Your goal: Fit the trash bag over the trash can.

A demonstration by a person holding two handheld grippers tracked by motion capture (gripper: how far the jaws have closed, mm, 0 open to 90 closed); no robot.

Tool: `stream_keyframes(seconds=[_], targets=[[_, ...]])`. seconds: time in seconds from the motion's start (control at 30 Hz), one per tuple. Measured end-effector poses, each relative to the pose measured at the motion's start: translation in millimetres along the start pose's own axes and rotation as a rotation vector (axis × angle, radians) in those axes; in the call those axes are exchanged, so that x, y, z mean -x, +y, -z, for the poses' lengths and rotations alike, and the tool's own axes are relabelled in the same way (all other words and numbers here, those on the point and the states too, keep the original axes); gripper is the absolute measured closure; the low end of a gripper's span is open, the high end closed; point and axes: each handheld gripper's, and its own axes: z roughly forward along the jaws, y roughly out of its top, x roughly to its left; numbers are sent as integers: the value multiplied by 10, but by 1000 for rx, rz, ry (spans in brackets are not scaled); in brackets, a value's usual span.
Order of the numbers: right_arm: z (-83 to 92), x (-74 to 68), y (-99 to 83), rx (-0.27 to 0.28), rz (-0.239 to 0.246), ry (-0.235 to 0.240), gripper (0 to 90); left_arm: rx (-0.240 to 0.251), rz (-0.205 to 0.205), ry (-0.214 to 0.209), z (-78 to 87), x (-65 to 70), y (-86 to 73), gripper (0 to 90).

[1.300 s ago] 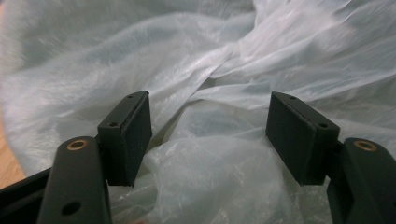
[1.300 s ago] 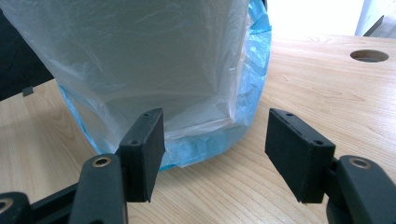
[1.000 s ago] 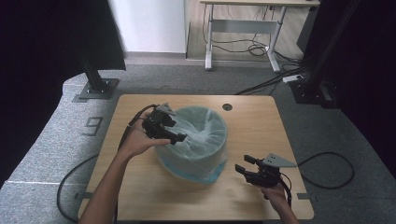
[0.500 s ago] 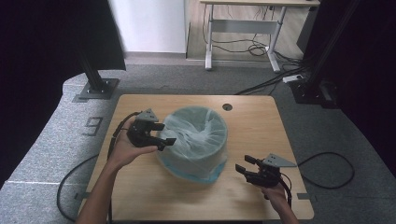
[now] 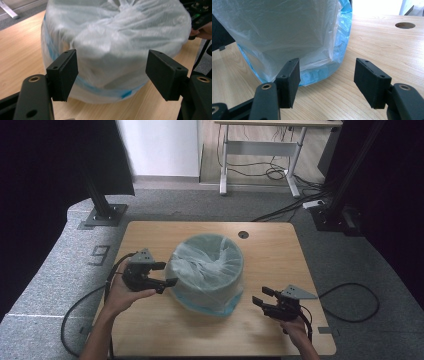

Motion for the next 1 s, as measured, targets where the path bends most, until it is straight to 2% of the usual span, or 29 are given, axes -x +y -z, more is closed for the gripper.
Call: stream_keyframes(seconds=[0.33, 0.6, 1.0], targets=[[0, 18, -11, -2, -2, -4, 367, -18, 11, 19, 65, 0, -260, 256], [-7, 25, -19, -4, -1, -7, 367, -51, 31, 32, 8, -24, -446, 256], [6, 48, -25, 5, -2, -29, 367, -55, 56, 34, -33, -74, -544, 257]])
